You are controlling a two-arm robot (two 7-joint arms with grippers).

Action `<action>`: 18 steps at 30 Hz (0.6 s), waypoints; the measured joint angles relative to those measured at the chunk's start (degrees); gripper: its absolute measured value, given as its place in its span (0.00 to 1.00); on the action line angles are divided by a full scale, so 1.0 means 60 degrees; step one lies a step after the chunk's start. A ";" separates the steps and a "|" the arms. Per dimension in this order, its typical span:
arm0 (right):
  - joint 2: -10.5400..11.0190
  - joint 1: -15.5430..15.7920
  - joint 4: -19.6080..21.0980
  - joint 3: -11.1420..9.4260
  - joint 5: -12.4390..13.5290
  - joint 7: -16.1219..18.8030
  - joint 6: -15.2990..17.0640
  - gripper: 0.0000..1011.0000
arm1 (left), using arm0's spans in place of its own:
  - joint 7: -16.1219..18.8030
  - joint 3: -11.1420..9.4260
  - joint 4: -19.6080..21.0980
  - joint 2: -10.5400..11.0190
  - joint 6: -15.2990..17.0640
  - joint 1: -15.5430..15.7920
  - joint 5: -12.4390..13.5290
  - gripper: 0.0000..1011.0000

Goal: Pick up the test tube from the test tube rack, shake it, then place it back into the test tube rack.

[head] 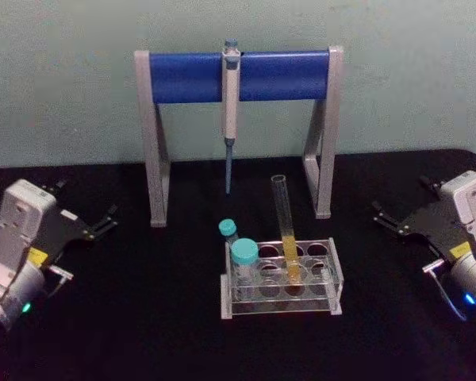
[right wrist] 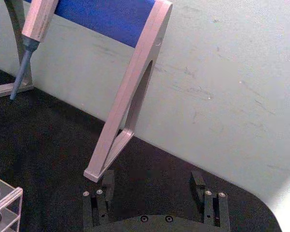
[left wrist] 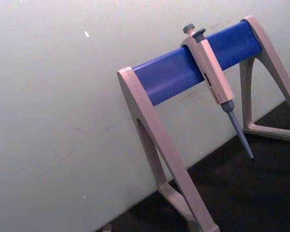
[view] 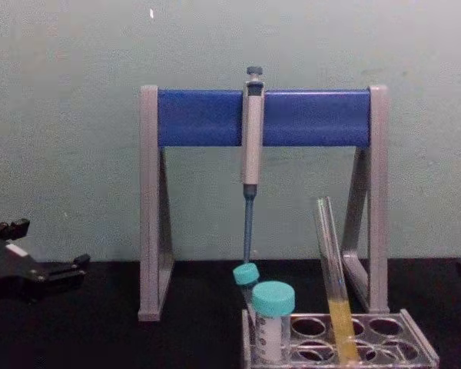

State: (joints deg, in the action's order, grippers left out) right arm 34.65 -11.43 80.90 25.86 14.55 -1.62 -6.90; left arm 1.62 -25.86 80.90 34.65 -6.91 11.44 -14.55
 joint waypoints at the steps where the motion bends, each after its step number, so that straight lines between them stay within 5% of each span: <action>1: 0.0000 0.0000 0.0000 0.0000 -0.0001 0.0000 -0.0001 0.99 | 0.0000 0.0000 0.0000 0.0000 0.0000 -0.0001 0.0000 0.99; 18: 0.0000 0.0000 0.0000 0.0000 0.0000 0.0000 0.0000 0.99 | 0.0000 0.0000 0.0000 0.0000 0.0000 0.0000 0.0000 0.99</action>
State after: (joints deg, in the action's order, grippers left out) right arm 34.65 -11.43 80.90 25.86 14.55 -1.62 -6.91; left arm 1.62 -25.86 80.90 34.64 -6.91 11.43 -14.55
